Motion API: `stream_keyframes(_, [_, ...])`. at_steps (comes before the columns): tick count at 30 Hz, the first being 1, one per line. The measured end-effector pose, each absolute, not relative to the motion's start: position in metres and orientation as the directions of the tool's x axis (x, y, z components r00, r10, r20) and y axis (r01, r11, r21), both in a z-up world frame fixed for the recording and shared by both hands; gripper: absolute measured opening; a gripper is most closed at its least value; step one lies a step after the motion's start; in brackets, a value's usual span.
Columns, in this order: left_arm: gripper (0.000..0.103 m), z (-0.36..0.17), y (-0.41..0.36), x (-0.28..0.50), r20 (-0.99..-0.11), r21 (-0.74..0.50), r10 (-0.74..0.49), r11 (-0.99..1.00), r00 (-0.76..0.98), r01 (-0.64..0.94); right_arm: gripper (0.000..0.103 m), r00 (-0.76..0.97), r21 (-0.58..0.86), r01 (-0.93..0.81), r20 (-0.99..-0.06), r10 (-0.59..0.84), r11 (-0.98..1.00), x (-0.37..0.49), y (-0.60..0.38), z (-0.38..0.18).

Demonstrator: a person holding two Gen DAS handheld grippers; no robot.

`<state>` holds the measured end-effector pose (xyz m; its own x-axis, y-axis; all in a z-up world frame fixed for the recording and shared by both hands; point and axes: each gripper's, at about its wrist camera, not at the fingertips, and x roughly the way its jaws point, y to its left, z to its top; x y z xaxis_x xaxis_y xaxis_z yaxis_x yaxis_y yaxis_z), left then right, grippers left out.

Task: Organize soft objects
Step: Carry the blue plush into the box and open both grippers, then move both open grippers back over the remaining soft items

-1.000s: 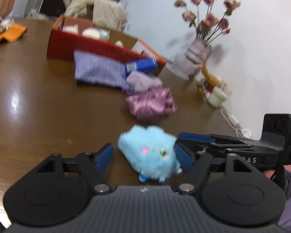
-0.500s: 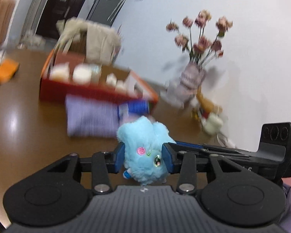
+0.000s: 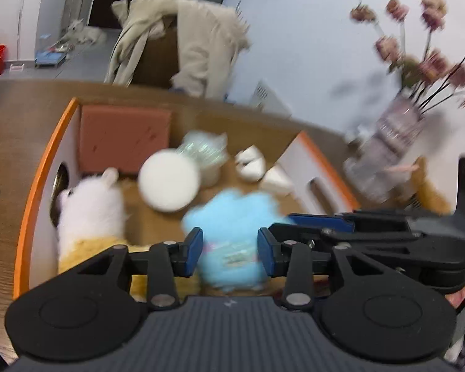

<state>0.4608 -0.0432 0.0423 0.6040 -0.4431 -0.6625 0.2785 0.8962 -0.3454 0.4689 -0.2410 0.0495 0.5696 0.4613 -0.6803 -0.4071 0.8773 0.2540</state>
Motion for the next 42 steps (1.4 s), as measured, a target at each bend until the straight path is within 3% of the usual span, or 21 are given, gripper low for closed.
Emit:
stream_keyframes(3, [0.057, 0.039, -0.031, 0.454, -0.64, -0.329, -0.445, 0.896, 0.627, 0.299, 0.016, 0.531, 0.234, -0.443, -0.709, 0.464, 0.865, 0.478, -0.227, 0.035])
stream_keyframes(11, [0.066, 0.073, -0.018, 0.425, -0.598, -0.255, -0.401, 0.916, 0.694, 0.31, 0.019, 0.614, 0.195, -0.471, -0.628, 0.478, 0.86, 0.441, -0.242, 0.074])
stream_keyframes(16, [0.073, 0.111, -0.006, 0.377, -0.53, -0.202, -0.386, 0.922, 0.755, 0.33, 0.036, 0.707, 0.118, -0.45, -0.559, 0.434, 0.885, 0.392, -0.269, 0.118])
stream_keyframes(23, [0.083, 0.151, 0.015, 0.282, -0.44, -0.099, -0.33, 0.942, 0.835, 0.32, 0.044, 0.82, 0.04, -0.364, -0.459, 0.341, 0.93, 0.293, -0.305, 0.159])
stream_keyframes(27, [0.101, 0.156, 0.02, 0.221, -0.355, -0.039, -0.243, 0.969, 0.903, 0.245, 0.052, 0.87, 0.033, -0.317, -0.387, 0.305, 0.948, 0.238, -0.313, 0.164])
stream_keyframes(29, [0.103, 0.149, 0.019, 0.187, -0.29, -0.004, -0.211, 0.976, 0.934, 0.219, 0.054, 0.896, 0.022, -0.297, -0.338, 0.286, 0.955, 0.208, -0.314, 0.161])
stream_keyframes(37, [0.103, 0.108, 0.006, 0.081, -0.232, -0.034, -0.226, 0.974, 0.946, 0.224, 0.069, 0.91, 0.049, -0.308, -0.275, 0.309, 0.95, 0.119, -0.307, 0.123])
stream_keyframes(42, [0.103, 0.085, -0.002, 0.062, -0.293, -0.034, -0.263, 0.964, 0.919, 0.265, 0.07, 0.888, 0.094, -0.306, -0.33, 0.319, 0.947, 0.079, -0.304, 0.078])
